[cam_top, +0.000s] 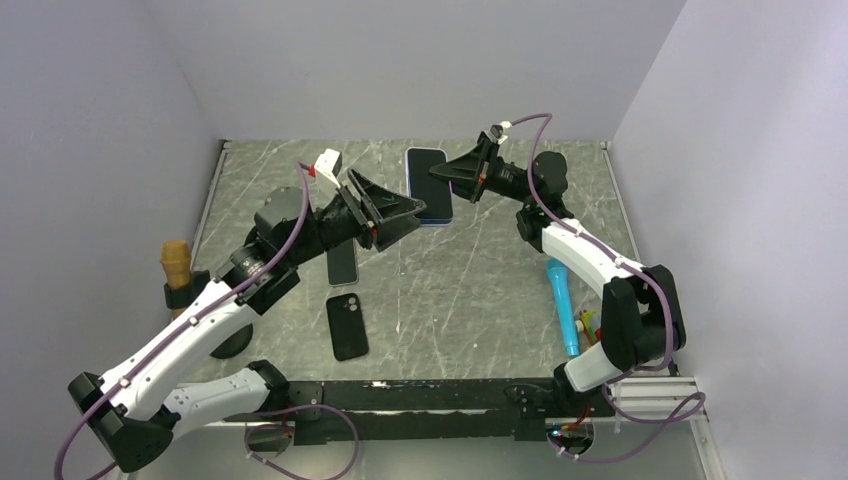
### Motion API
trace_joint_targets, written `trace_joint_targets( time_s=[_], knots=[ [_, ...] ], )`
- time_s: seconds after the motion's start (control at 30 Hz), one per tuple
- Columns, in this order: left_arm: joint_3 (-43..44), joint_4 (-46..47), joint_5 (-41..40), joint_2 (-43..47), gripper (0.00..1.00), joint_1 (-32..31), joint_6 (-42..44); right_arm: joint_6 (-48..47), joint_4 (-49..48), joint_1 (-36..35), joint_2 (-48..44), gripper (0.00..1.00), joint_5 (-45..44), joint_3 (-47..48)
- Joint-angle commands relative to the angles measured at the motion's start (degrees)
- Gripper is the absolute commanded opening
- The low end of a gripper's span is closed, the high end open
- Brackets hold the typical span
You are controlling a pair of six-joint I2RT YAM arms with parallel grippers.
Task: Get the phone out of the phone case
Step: Remove the phone case from the phone.
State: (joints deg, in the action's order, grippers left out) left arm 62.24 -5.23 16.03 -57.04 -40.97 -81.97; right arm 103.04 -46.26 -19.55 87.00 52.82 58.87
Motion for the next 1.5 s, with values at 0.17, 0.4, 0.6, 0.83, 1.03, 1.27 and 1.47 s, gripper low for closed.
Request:
trace_joint_targets(
  time_s=[0.17,0.4,0.6,0.83,1.03,1.27,1.47],
  knots=[
    [0.62,-1.70,-1.89,-1.03,0.67,-0.26,-0.71,1.61,-3.36,-0.74,-2.99,0.00,-1.67,3.12],
    [-0.11,-1.41,-4.42,-0.60,0.68,-0.21,0.28,1.06,-2.64,-1.40,-3.54,0.00,-0.98,2.85],
    [2.04,-1.13,-4.13,-3.14,0.62,1.55,2.72,-3.55,2.61,-2.01,-5.63,0.00,1.19,2.48],
    [2.67,2.07,-0.59,-5.72,0.36,3.94,4.13,-11.06,11.90,-2.41,-8.96,0.00,3.95,3.33],
    [3.75,4.77,0.74,-7.04,0.02,4.54,4.58,-16.33,18.88,-2.62,-10.01,0.00,6.57,5.82],
    [5.74,5.95,-0.30,-6.22,0.00,5.13,2.75,-19.77,21.43,0.56,-12.75,0.62,8.52,3.90],
    [5.48,6.48,-1.18,-3.83,0.00,5.76,0.20,-20.39,18.33,5.95,-17.58,0.85,10.56,-0.97]
  ],
)
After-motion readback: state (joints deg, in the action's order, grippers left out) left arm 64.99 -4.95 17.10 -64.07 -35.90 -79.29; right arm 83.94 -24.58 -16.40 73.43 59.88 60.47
